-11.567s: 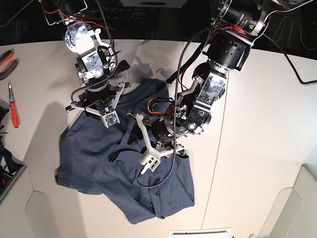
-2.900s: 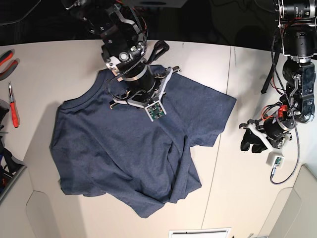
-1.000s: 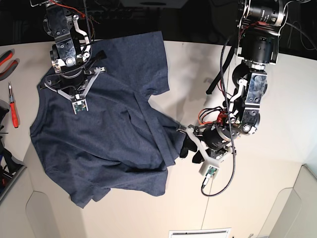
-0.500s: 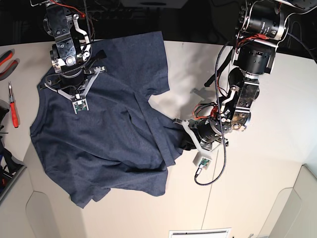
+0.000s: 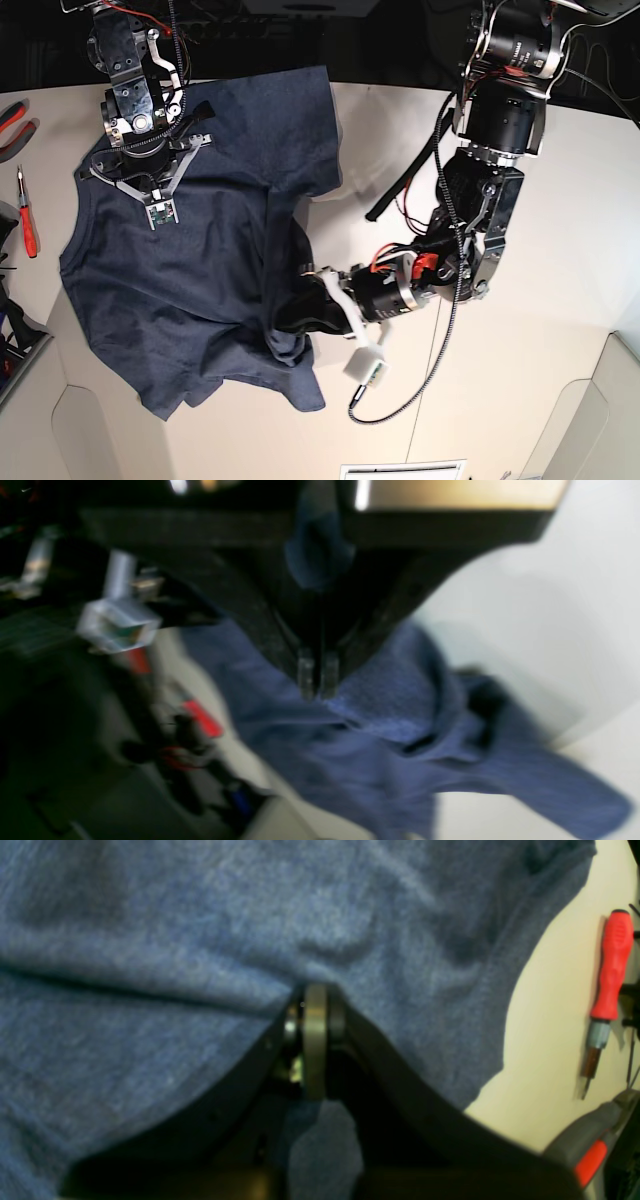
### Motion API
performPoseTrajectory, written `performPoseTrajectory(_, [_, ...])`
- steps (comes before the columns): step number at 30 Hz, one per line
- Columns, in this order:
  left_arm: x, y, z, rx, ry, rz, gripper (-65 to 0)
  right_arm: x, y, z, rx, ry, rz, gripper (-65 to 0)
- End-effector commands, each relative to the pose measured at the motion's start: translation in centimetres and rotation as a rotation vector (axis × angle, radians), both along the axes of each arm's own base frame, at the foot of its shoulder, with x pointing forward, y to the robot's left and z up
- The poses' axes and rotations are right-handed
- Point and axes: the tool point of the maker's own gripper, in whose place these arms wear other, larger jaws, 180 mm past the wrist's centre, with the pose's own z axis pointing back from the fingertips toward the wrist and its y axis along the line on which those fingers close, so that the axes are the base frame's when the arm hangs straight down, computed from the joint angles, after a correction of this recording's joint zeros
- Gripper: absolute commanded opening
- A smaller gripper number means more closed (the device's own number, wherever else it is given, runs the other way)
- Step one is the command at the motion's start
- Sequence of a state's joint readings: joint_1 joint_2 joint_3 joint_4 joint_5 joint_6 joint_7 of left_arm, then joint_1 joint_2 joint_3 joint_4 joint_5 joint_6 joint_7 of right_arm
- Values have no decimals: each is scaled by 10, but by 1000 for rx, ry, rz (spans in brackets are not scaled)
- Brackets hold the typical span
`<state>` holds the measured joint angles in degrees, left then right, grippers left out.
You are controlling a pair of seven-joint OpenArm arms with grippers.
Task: Layout the t-shirt on the table in an organized manner, then fold the t-shirt properly
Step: 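Grasp the bunched hem with the left gripper and lift it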
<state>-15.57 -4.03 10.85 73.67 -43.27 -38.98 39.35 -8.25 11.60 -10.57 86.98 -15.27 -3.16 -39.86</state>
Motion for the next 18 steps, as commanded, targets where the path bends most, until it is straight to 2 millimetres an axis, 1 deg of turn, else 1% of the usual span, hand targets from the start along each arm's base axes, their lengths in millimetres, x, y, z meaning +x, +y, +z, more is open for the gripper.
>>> performPoseTrajectory(1, [3,-17,27,-73,-45,-30,-650,-6,0,-4,5,36,2,-650])
performPoseTrajectory(4, [-9,-48,30,-96,-35,-88,-650,-6,1,-4,8,36,1,-650])
performPoseTrajectory(7, [-23,-75,26,-42,-57,-158,-650,-6,3,-4,14,36,1,-650])
performPoseTrajectory(8, [-28,-84,23,-20,-69,-183,-619,-6,3,-4,13,36,1,-650])
performPoseTrajectory(9, [-34,-92,20,6,-82,-211,-505,-6,3,-4,13,36,1,-650])
performPoseTrajectory(10, [-40,-99,18,27,-91,-237,-408,-6,3,-4,13,36,1,-650])
performPoseTrajectory(11, [-46,-105,15,44,-96,-262,-354,-6,3,-4,13,36,1,-650])
performPoseTrajectory(12, [-52,-109,13,57,-99,-286,-341,-6,3,-4,13,36,1,-650])
performPoseTrajectory(14, [-58,-115,10,69,-97,-315,-342,-6,3,-4,13,35,1,-650])
performPoseTrajectory(16, [-59,-115,12,57,-92,-314,-342,-6,3,-4,13,36,1,-650])
performPoseTrajectory(18, [-53,-109,14,40,-79,-292,-343,-6,3,-4,13,36,1,-650])
